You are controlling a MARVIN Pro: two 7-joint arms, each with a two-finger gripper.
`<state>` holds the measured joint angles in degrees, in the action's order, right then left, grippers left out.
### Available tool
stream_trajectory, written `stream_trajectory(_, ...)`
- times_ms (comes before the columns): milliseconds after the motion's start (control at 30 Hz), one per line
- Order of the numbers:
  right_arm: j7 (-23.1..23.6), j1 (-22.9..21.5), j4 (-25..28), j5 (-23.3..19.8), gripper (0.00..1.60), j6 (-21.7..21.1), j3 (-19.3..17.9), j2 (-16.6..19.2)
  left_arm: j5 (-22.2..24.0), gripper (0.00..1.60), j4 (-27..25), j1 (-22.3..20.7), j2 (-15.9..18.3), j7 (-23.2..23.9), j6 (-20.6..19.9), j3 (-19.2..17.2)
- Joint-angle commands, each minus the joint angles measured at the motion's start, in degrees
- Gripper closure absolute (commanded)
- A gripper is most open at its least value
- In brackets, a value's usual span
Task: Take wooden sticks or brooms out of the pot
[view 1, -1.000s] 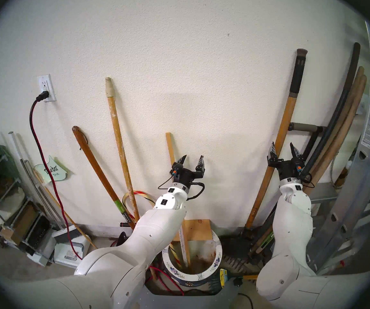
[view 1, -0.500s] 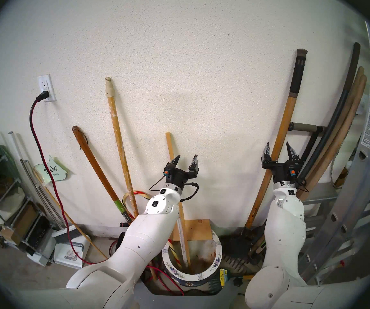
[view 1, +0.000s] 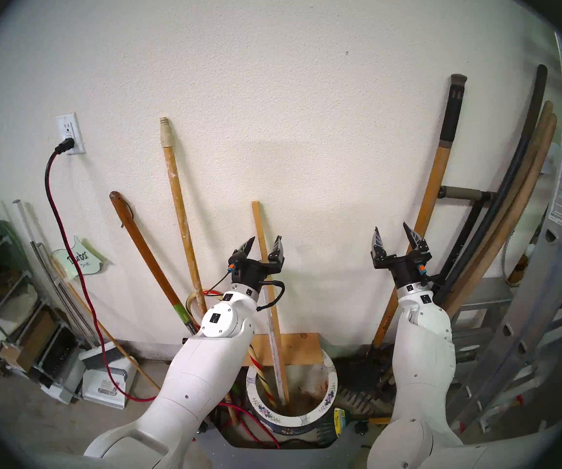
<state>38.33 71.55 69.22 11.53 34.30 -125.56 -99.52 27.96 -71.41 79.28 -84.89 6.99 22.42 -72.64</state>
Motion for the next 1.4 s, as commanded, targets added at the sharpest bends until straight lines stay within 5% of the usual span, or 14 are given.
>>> stream_trajectory(0, 3.27, 1.52, -0.37, -0.29, 0.0, -3.12, 1.76, 0.22, -1.33, 0.0, -7.47, 8.02, 4.32, -3.26, -1.91, -0.82)
stream_trajectory(733, 10.93, 3.84, -2.78, -1.74, 0.0, -11.39, 4.84, 1.42, -0.56, 0.0, -18.84, 21.59, 10.06, -13.39, -5.5, -1.94)
stream_trajectory(1367, 11.75, 2.52, -5.61, -2.84, 0.0, -11.08, 4.26, 1.67, -4.98, 0.0, -18.53, 22.63, 8.83, -20.21, -2.75, -2.93)
